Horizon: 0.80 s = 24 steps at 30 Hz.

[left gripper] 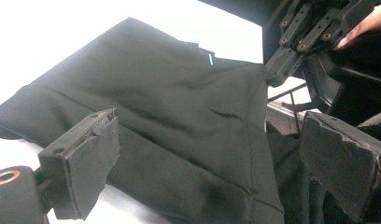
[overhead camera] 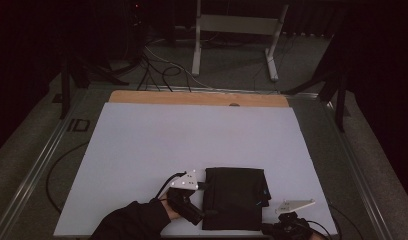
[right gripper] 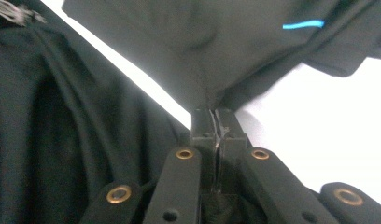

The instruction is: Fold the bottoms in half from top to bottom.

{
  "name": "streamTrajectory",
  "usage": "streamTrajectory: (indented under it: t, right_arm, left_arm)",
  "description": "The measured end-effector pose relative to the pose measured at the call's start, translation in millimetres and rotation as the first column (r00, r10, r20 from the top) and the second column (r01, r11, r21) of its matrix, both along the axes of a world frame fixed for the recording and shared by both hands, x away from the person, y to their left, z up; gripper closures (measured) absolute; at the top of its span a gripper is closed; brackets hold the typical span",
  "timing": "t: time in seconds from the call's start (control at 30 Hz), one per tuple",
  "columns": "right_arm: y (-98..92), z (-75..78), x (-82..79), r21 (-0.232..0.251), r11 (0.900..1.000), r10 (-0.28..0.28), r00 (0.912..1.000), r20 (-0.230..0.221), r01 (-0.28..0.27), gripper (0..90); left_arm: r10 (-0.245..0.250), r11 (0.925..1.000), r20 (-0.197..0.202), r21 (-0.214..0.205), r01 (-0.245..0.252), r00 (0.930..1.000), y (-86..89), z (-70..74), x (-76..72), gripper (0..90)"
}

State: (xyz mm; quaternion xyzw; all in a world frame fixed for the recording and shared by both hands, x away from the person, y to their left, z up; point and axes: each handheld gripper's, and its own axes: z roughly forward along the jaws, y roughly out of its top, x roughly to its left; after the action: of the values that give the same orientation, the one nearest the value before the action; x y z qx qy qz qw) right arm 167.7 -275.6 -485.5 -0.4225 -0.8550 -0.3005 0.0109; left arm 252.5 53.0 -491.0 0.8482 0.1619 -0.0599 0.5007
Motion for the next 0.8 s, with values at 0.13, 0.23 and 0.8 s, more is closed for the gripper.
streamTrajectory:
  t: [0.13, 0.23, 0.8]
  right_arm:
    - [2.0, -2.1, -0.1, -0.034, 0.9994, 0.006, 0.9998, -0.016, -0.006, 88.6]
    - [1.2, -2.8, -0.5, -0.02, 0.9997, 0.015, 0.9996, -0.022, -0.015, 87.5]
    - [-5.1, 30.7, 6.6, 0.025, 0.9979, -0.064, 0.9822, 0.177, 0.061, 39.9]
  left_arm:
    - [-0.003, 1.0, 0.0, -0.001, 0.003, 1.0, -0.3, -0.2, -0.4, 6.8]
    - [-0.001, 1.0, 0.0, -0.002, 0.001, 1.0, 0.3, 0.2, 0.3, 6.8]
    - [0.033, 0.9994, 0.02, -0.009, -0.033, 0.9993, -0.9, 8.8, -0.9, 4.1]
